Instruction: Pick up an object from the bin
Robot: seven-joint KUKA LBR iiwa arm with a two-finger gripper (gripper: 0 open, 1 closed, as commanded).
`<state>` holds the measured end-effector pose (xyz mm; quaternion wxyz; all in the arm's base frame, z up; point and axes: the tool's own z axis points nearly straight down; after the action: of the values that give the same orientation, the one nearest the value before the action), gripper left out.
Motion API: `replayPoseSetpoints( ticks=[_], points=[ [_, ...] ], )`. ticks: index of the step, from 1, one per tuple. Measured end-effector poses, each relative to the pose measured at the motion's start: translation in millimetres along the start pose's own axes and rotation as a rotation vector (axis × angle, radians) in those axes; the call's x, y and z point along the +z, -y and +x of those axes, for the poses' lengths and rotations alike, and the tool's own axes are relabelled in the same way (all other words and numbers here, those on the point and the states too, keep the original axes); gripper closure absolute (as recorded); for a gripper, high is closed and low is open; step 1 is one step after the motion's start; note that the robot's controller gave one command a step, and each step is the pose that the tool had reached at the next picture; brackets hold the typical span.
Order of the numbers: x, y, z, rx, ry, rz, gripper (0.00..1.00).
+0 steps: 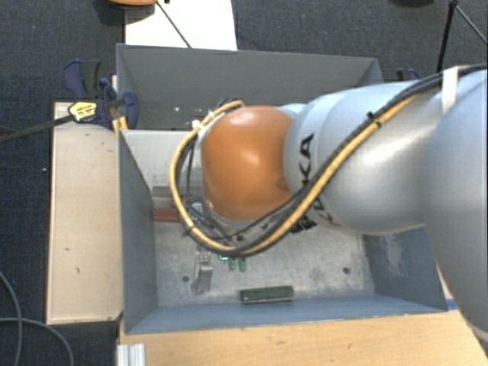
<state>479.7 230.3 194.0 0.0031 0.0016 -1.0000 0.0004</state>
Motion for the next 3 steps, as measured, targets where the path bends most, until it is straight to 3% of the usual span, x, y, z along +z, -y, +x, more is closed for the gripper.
replayPoseSetpoints(
  ticks=[1,2,3],
  points=[
    [-4,1,-2.2,0.005,0.008,-0.002,0.0],
    [15,24,-3.8,-0.038,0.015,-0.008,0.0],
    [48,57,-11.0,-0.239,0.008,0.001,0.0]
  ],
)
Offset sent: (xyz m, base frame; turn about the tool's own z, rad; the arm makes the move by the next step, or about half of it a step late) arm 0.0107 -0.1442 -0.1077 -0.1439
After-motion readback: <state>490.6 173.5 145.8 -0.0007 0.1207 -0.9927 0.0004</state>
